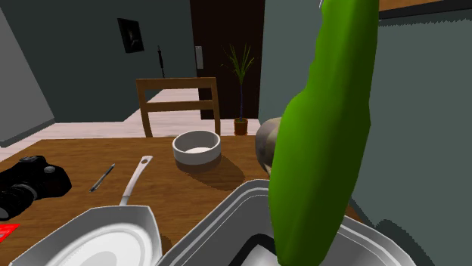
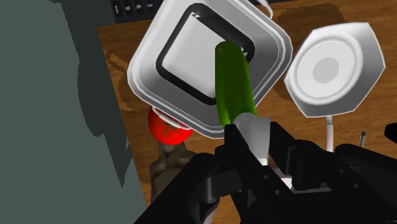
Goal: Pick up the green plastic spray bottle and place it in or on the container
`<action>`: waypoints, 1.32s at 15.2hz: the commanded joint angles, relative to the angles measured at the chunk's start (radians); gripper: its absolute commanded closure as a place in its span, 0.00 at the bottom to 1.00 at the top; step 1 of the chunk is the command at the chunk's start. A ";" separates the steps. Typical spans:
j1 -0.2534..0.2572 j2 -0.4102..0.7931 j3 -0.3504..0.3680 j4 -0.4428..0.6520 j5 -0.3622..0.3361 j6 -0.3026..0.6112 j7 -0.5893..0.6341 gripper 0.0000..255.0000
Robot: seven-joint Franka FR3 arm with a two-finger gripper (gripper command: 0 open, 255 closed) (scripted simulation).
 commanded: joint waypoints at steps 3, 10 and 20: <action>0.000 -0.028 0.000 -0.073 0.000 0.045 0.000 1.00; 0.001 -0.064 0.000 -0.191 0.000 0.128 0.001 1.00; 0.001 -0.094 0.000 -0.320 0.001 0.226 0.002 1.00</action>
